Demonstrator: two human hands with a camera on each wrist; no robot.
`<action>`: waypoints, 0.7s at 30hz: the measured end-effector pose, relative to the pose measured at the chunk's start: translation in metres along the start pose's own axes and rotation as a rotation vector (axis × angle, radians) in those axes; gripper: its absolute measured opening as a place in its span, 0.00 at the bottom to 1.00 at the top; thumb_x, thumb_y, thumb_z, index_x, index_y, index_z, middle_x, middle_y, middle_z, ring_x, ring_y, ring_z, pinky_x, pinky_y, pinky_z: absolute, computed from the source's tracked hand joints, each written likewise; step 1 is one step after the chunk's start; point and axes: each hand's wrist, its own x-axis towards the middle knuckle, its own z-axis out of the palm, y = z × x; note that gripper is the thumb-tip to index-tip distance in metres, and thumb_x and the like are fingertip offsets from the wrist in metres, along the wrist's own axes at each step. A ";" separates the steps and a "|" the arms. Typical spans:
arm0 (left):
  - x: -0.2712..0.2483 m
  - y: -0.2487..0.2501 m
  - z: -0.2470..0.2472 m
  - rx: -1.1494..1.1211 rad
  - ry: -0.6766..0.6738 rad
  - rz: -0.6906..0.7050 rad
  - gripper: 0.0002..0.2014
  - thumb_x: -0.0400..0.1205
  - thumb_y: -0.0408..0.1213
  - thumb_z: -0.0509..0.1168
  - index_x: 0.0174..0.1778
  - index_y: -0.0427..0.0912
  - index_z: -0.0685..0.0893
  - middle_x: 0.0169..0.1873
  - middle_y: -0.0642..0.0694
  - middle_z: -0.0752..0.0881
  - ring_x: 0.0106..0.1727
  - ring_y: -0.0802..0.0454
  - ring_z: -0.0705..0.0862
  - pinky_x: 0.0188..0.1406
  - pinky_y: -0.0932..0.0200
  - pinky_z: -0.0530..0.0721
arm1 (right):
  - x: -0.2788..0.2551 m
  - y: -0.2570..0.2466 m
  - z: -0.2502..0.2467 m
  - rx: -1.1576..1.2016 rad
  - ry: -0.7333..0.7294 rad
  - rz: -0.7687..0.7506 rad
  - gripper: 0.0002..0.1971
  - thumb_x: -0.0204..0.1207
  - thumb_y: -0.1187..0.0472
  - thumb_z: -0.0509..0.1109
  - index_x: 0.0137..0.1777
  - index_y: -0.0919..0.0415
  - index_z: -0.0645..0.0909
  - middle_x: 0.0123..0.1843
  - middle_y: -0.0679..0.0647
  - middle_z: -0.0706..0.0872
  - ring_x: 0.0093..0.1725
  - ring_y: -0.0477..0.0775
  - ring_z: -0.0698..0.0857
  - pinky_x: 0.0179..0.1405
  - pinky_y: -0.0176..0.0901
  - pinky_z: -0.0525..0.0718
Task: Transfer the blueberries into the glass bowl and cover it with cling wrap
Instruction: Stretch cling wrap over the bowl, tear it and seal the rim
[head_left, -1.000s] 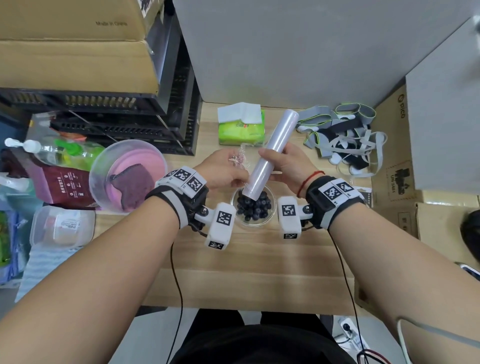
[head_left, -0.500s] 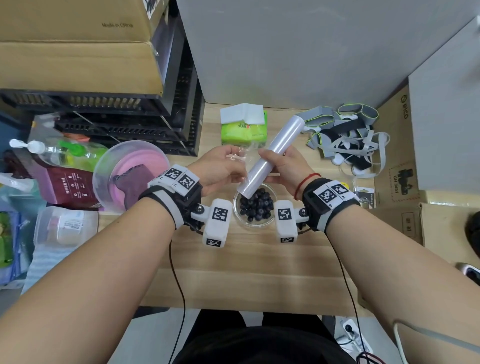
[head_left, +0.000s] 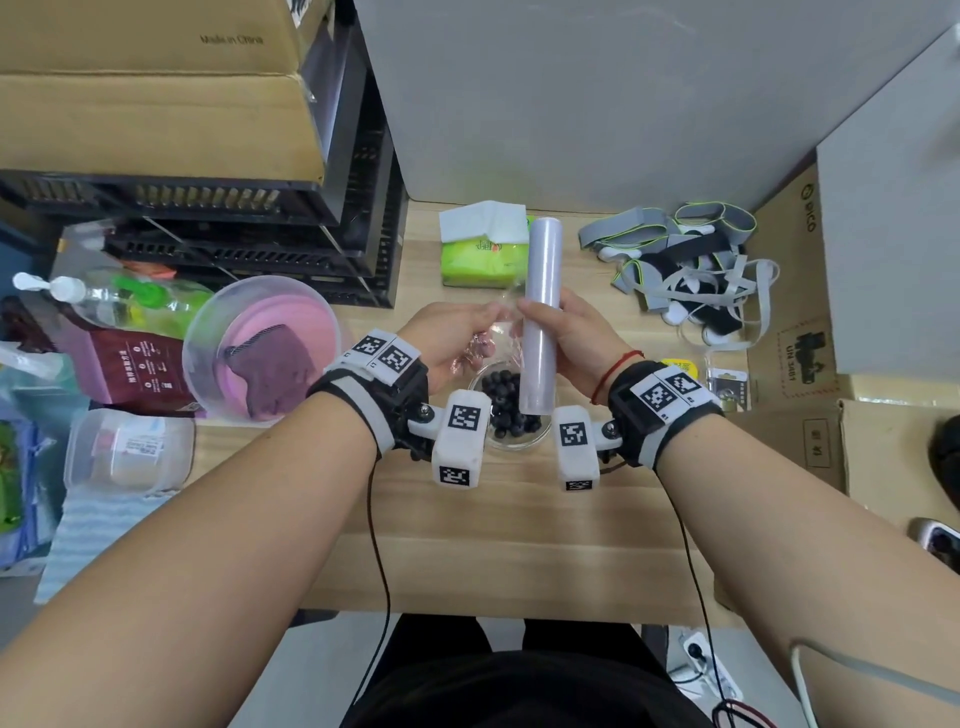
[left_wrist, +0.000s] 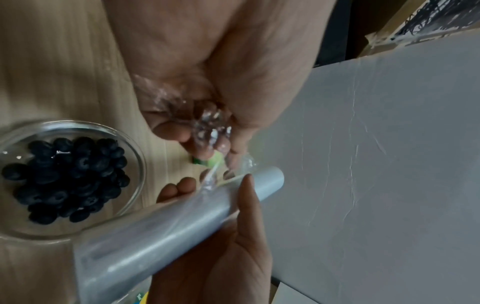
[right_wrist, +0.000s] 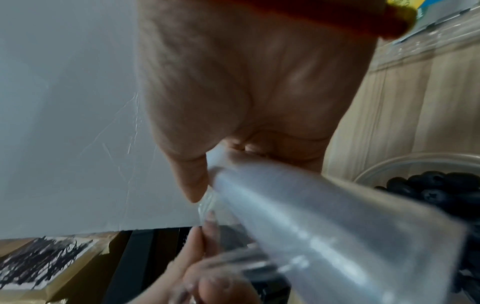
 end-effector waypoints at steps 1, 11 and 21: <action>0.001 -0.002 -0.001 -0.024 0.017 0.028 0.08 0.86 0.38 0.64 0.47 0.41 0.88 0.29 0.48 0.78 0.28 0.55 0.77 0.27 0.63 0.73 | 0.000 0.000 -0.001 0.015 -0.002 0.012 0.17 0.81 0.57 0.72 0.65 0.63 0.74 0.38 0.57 0.85 0.31 0.54 0.85 0.33 0.48 0.85; -0.003 -0.003 0.016 -0.026 0.070 0.063 0.21 0.84 0.58 0.61 0.43 0.40 0.79 0.37 0.43 0.84 0.25 0.51 0.81 0.27 0.57 0.81 | 0.000 0.008 0.004 -0.151 0.012 -0.012 0.24 0.78 0.57 0.75 0.69 0.65 0.71 0.46 0.57 0.88 0.39 0.52 0.87 0.38 0.46 0.87; 0.013 -0.024 0.006 0.288 0.267 0.219 0.14 0.87 0.42 0.59 0.38 0.45 0.85 0.28 0.48 0.80 0.18 0.55 0.72 0.18 0.64 0.70 | -0.003 0.014 -0.007 -0.204 -0.011 0.029 0.25 0.75 0.60 0.78 0.65 0.64 0.69 0.42 0.56 0.86 0.30 0.50 0.86 0.31 0.43 0.88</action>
